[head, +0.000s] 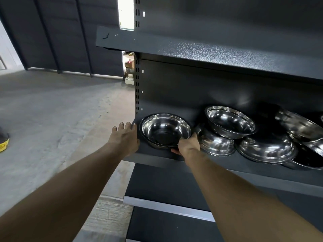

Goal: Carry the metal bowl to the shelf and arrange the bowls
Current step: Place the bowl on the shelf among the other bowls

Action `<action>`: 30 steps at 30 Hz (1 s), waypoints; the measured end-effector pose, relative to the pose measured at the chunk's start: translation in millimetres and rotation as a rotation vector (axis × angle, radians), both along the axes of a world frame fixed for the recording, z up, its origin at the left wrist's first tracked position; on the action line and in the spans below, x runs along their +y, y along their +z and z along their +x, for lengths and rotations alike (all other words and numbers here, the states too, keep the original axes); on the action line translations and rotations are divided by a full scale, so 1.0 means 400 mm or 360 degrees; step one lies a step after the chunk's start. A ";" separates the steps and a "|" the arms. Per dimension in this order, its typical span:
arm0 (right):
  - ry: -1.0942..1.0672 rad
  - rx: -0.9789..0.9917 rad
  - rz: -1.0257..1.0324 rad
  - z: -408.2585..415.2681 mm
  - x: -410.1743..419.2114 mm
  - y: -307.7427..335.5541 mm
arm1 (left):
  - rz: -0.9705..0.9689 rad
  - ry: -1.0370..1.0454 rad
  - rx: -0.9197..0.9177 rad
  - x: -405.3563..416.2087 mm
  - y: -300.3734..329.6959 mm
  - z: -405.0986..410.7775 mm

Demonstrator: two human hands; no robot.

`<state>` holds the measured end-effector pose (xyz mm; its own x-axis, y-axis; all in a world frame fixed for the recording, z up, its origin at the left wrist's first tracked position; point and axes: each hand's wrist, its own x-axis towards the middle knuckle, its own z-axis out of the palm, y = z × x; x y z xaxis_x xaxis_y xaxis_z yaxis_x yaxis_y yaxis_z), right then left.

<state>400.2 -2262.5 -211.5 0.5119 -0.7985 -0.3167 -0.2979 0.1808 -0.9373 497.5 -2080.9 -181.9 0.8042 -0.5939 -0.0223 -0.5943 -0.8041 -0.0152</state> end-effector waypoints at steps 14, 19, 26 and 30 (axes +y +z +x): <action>-0.0061 0.0020 0.0061 -0.008 0.040 -0.017 | -0.0027 -0.0020 0.0044 0.011 -0.016 0.024; -0.0075 0.0129 0.0028 -0.019 0.040 -0.005 | -0.0006 -0.0032 0.0052 0.014 -0.003 0.027; -0.0173 0.0195 -0.0049 -0.075 -0.008 0.033 | 0.0007 -0.0176 -0.0015 -0.037 0.047 0.016; -0.0336 0.0183 -0.0016 -0.145 -0.053 0.068 | 0.0008 -0.0346 -0.0039 -0.114 0.071 -0.023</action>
